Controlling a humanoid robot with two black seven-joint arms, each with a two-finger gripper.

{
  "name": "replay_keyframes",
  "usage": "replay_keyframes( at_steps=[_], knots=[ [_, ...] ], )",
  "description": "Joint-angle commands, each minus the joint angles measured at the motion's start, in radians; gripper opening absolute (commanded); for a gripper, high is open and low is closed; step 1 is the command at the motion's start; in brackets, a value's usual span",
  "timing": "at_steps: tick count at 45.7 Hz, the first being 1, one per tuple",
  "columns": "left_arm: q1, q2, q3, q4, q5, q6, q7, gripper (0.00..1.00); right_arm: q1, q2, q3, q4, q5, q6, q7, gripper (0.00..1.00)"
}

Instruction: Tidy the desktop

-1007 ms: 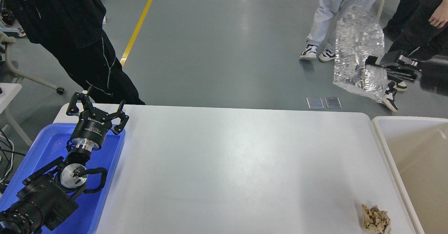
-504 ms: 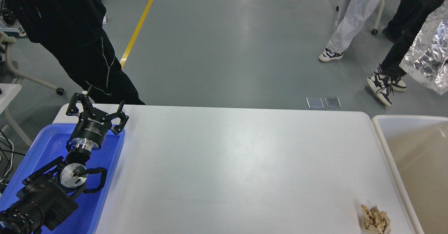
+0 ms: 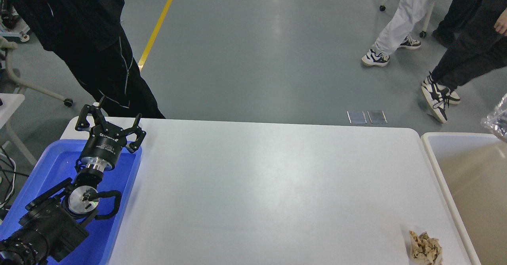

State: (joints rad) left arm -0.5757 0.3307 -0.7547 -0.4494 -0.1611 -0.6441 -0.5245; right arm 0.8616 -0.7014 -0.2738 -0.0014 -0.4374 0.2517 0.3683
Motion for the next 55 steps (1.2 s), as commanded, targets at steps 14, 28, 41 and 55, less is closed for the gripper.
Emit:
replay_keyframes(
  at_steps=[14,28,41,55],
  knots=[
    [-0.001,0.001,0.000,0.000,0.000,0.000,0.000,1.00,-0.167,0.100,0.088,-0.046,0.052,-0.051,-0.295,0.00],
    [0.000,0.001,0.000,0.000,0.000,0.000,0.000,1.00,-0.220,0.192,0.090,-0.048,0.196,-0.117,-0.308,0.00],
    [0.000,0.001,0.000,0.000,0.000,0.000,0.000,1.00,-0.259,0.255,0.122,-0.046,0.220,-0.172,-0.307,0.00],
    [0.000,0.001,0.000,0.000,0.000,0.001,0.000,1.00,-0.256,0.243,0.136,-0.046,0.220,-0.227,-0.305,0.19]
  ],
)
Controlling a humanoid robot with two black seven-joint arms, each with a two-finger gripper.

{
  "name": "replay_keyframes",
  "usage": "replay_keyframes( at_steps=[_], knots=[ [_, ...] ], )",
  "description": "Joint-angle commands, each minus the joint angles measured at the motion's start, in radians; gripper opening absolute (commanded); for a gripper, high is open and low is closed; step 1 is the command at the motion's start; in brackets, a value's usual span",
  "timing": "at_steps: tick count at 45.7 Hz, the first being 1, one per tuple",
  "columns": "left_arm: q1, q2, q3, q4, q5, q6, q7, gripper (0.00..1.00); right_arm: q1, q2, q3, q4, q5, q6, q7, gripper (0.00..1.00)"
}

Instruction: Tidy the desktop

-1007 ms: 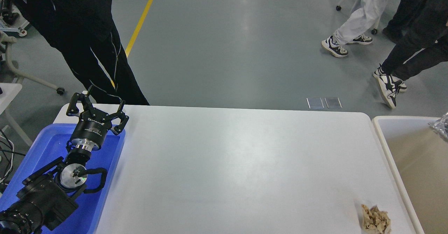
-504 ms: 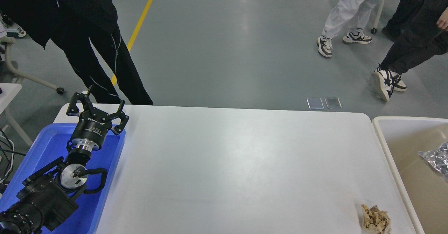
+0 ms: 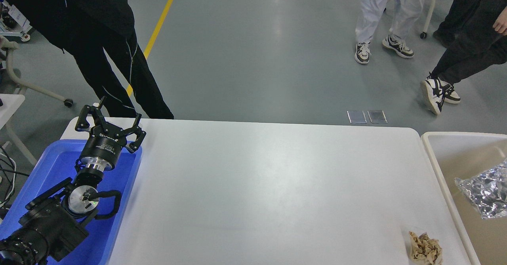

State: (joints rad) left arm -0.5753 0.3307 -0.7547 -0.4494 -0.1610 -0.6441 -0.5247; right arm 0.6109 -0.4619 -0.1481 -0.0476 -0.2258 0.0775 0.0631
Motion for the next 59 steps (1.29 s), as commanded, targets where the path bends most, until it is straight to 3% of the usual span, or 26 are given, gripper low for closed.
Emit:
replay_keyframes(
  at_steps=[1,7,14,20,26,34,49,59],
  knots=[
    [0.000,0.001,0.000,0.000,0.000,0.000,0.000,1.00,-0.005,0.002,0.010,0.000,0.008,-0.062,0.000,0.25],
    [0.000,0.001,0.000,0.000,0.000,0.000,0.000,1.00,-0.002,-0.011,0.010,0.000,0.006,-0.119,0.001,0.56],
    [0.000,0.001,0.000,0.000,0.000,0.000,0.000,1.00,0.006,-0.024,0.010,0.000,0.008,-0.145,0.001,0.76],
    [0.000,-0.001,0.000,0.000,0.000,0.000,0.000,1.00,0.018,-0.031,0.021,0.003,0.008,-0.147,0.001,0.99],
    [0.000,-0.001,0.000,0.000,0.000,0.001,0.000,1.00,0.041,-0.038,0.102,0.011,0.008,-0.128,0.001,0.99],
    [-0.001,0.001,0.000,0.000,0.000,0.000,0.000,1.00,0.124,-0.150,0.335,0.077,0.006,-0.068,0.001,0.99],
    [0.000,0.001,0.000,0.000,0.000,0.001,0.000,1.00,0.190,-0.396,0.809,0.474,0.006,-0.013,0.007,1.00],
    [0.000,0.001,0.000,0.000,0.000,0.001,0.000,1.00,0.182,-0.414,1.062,0.638,0.006,-0.010,0.009,1.00]
  ],
)
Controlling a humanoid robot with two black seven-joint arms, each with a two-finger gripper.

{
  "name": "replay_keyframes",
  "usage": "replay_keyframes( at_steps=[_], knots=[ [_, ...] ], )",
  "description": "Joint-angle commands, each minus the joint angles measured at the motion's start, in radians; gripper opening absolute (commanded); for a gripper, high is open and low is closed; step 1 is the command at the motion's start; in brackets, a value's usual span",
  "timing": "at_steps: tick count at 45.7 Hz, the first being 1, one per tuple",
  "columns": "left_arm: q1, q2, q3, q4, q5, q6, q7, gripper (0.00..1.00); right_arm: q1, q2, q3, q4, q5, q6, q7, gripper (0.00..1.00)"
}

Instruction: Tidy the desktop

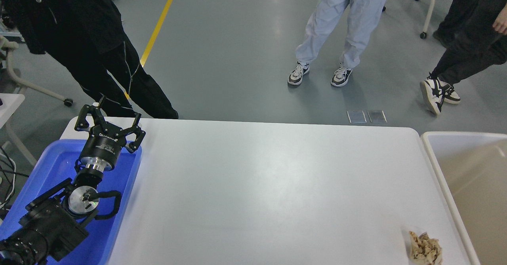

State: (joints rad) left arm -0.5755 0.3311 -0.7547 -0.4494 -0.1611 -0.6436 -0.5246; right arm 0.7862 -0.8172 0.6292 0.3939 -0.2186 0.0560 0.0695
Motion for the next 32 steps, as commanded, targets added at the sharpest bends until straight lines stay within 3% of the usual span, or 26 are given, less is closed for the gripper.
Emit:
replay_keyframes(
  at_steps=[1,11,18,21,28,32],
  knots=[
    [0.000,0.000,0.000,0.000,0.000,0.001,0.000,1.00,0.004,-0.056,0.328,0.239,-0.001,0.011,0.003,1.00],
    [0.000,0.000,0.000,0.000,-0.002,-0.001,0.000,1.00,-0.114,-0.010,0.601,0.488,-0.002,0.045,0.010,1.00],
    [0.000,-0.001,0.000,0.000,-0.002,0.001,0.000,1.00,-0.208,0.059,0.727,0.624,-0.019,0.053,0.044,1.00],
    [0.000,0.000,0.000,0.000,-0.002,-0.001,0.000,1.00,-0.245,0.087,0.730,0.654,-0.019,0.054,0.087,1.00],
    [0.000,-0.001,0.000,0.000,-0.002,0.001,0.000,1.00,-0.347,0.164,0.721,0.680,-0.073,0.059,0.254,1.00],
    [0.000,0.000,0.000,0.000,-0.002,0.001,0.000,1.00,-0.407,0.225,0.715,0.680,-0.152,0.079,0.296,1.00]
  ],
)
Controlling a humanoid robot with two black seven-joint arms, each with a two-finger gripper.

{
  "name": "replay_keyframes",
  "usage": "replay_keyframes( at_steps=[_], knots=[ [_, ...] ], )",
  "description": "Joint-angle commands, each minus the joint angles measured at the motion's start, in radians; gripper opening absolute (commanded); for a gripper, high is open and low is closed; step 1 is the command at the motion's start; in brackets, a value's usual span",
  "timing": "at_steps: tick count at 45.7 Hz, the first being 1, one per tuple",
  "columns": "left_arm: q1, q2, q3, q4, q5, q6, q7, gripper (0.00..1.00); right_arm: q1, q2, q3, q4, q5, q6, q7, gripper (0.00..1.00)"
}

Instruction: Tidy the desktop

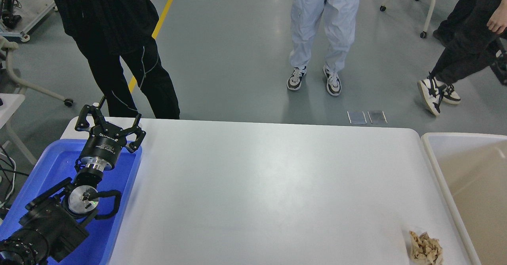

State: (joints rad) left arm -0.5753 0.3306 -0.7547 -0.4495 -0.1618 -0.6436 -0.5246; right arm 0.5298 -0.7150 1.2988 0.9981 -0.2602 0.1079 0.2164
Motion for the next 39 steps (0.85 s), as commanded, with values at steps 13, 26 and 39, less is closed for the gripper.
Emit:
replay_keyframes(
  at_steps=[13,26,39],
  knots=[
    [0.000,0.001,0.000,0.000,0.001,0.001,0.000,1.00,-0.278,0.305,0.043,0.059,-0.209,0.030,0.153,1.00],
    [0.000,-0.001,0.000,0.000,0.001,0.001,0.000,1.00,-0.277,0.322,0.039,-0.013,-0.209,0.029,0.150,1.00],
    [0.000,-0.001,0.000,0.000,0.001,-0.001,0.000,1.00,-0.275,0.321,0.039,-0.022,-0.206,0.029,0.150,1.00]
  ],
)
